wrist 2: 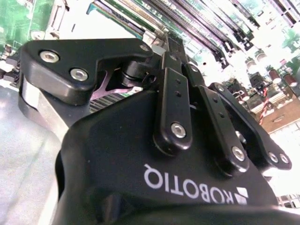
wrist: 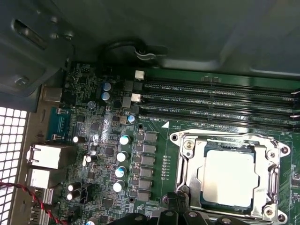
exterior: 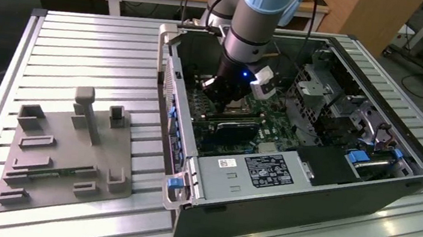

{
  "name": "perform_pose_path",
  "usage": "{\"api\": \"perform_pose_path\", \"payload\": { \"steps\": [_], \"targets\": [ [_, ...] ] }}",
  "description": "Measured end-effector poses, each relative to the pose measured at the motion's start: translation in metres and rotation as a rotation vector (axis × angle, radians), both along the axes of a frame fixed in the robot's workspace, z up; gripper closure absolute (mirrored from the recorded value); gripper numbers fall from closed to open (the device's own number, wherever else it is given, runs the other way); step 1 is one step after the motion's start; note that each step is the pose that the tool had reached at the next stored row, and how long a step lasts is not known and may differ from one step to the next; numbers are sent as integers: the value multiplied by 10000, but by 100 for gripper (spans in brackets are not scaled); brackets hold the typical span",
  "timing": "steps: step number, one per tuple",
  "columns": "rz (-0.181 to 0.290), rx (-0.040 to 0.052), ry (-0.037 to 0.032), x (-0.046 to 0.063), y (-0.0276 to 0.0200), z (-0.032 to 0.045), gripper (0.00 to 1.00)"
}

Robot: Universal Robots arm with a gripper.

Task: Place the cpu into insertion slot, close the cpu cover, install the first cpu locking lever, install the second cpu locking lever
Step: 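Install the second cpu locking lever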

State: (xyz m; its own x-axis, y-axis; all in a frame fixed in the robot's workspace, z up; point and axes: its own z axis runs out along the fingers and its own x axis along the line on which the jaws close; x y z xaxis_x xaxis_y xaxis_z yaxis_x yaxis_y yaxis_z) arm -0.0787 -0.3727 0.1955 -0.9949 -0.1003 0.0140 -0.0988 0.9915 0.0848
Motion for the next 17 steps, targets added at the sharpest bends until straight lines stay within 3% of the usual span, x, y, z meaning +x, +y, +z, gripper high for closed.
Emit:
{"api": "perform_pose_path", "payload": {
  "steps": [5,10,17],
  "targets": [
    [9,22,-7,-81,1,-7,89],
    [26,-2,1,-80,-3,11,89],
    [42,5,0,-80,-3,155,89]
  ]
}}
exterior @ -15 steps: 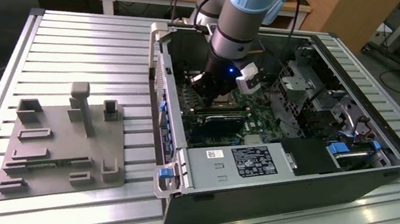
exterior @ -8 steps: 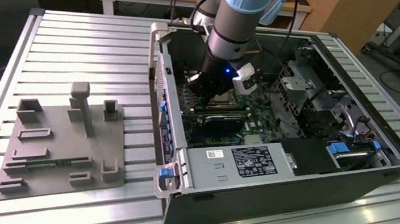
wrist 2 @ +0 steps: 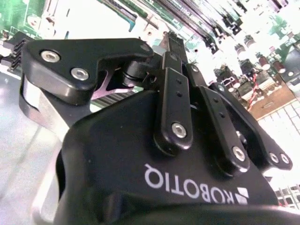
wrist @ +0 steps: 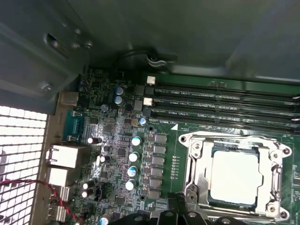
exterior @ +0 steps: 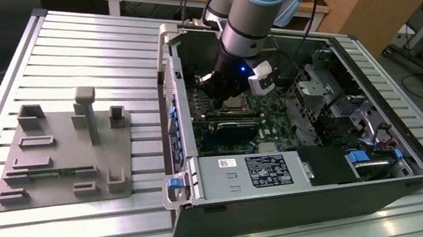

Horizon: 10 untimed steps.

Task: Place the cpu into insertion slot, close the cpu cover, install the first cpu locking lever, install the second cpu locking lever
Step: 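Install the second cpu locking lever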

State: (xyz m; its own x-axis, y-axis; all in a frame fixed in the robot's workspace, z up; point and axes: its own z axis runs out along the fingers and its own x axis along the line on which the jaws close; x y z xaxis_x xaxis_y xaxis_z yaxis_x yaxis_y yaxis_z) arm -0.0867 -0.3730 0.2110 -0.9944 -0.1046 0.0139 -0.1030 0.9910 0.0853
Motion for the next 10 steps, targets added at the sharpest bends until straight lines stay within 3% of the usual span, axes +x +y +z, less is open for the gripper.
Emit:
{"api": "perform_pose_path", "payload": {
  "steps": [10],
  "targets": [
    [44,4,-25,0,8,76,89]
  ]
}}
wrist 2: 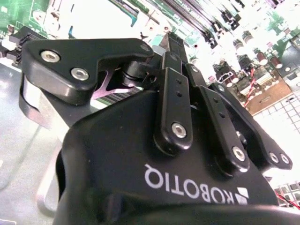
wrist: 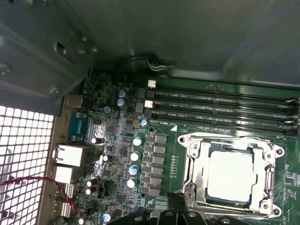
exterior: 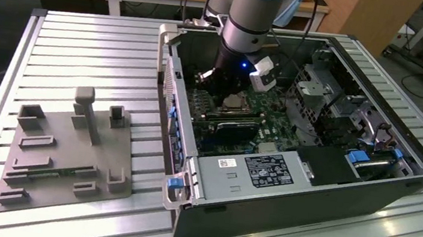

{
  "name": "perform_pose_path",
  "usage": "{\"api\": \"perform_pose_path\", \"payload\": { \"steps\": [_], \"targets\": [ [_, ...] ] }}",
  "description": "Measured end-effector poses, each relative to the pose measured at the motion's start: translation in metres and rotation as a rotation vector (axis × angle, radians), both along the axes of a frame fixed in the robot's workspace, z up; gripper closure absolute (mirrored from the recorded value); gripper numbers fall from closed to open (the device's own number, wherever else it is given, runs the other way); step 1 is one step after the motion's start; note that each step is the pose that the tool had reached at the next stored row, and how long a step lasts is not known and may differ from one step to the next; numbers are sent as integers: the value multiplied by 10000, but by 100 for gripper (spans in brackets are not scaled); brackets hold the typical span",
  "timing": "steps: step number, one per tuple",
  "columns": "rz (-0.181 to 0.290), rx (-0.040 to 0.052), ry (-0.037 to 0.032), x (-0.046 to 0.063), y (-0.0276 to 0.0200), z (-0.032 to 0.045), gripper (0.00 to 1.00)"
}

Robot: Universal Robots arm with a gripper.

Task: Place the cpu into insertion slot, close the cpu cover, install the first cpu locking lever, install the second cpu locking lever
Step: 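Install the second cpu locking lever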

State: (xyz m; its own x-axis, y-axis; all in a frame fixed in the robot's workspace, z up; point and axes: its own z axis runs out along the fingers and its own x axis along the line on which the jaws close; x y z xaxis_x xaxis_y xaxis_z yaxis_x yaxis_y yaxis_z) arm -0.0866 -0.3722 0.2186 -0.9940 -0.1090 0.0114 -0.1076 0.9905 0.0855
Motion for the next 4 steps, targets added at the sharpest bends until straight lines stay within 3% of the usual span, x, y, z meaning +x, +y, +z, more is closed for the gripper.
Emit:
{"api": "perform_pose_path", "payload": {
  "steps": [4],
  "targets": [
    [11,-2,1,0,0,1,89]
  ]
}}
